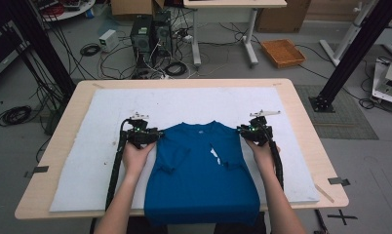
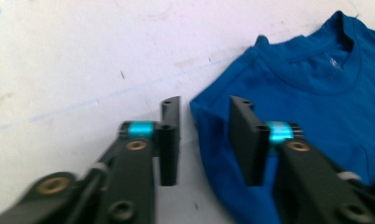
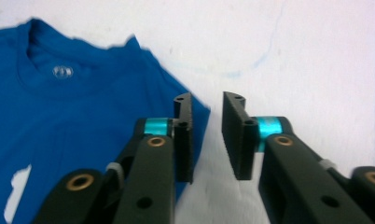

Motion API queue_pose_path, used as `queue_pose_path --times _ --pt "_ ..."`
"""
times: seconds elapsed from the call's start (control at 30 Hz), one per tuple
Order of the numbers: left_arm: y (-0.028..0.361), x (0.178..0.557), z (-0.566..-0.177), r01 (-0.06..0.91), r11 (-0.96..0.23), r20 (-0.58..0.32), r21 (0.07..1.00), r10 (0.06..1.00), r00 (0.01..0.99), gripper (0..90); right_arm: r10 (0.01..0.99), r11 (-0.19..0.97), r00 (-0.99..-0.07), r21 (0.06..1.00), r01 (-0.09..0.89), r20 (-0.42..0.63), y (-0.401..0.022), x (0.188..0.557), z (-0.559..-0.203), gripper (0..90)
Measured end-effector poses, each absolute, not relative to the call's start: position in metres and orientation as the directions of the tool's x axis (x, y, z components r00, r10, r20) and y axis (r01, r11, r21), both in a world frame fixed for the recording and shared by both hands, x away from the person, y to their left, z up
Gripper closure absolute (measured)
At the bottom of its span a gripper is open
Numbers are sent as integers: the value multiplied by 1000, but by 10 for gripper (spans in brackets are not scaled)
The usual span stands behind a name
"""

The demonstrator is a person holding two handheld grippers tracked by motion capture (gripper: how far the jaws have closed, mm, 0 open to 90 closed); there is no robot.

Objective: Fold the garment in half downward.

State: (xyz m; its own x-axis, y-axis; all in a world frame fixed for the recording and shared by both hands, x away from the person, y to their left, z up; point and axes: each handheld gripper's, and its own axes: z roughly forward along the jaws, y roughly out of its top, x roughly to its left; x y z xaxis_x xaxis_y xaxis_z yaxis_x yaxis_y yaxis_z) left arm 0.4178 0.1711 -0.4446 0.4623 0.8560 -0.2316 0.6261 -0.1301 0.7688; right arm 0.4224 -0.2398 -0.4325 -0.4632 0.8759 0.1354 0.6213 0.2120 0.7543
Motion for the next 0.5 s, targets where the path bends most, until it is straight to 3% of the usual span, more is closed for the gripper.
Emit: queue_pose_path --times 0.23,0.33,0.5 --pt "149 445 -437 604 -232 -188 762 814 550 592 844 298 -531 750 591 83 -207 447 -429 673" --pt "141 453 -440 603 -274 -160 749 809 566 600 839 299 -532 724 622 111 -196 457 -437 656" --pt "141 457 -447 610 -276 -159 743 813 561 671 847 304 -521 712 633 102 -192 464 -444 652"
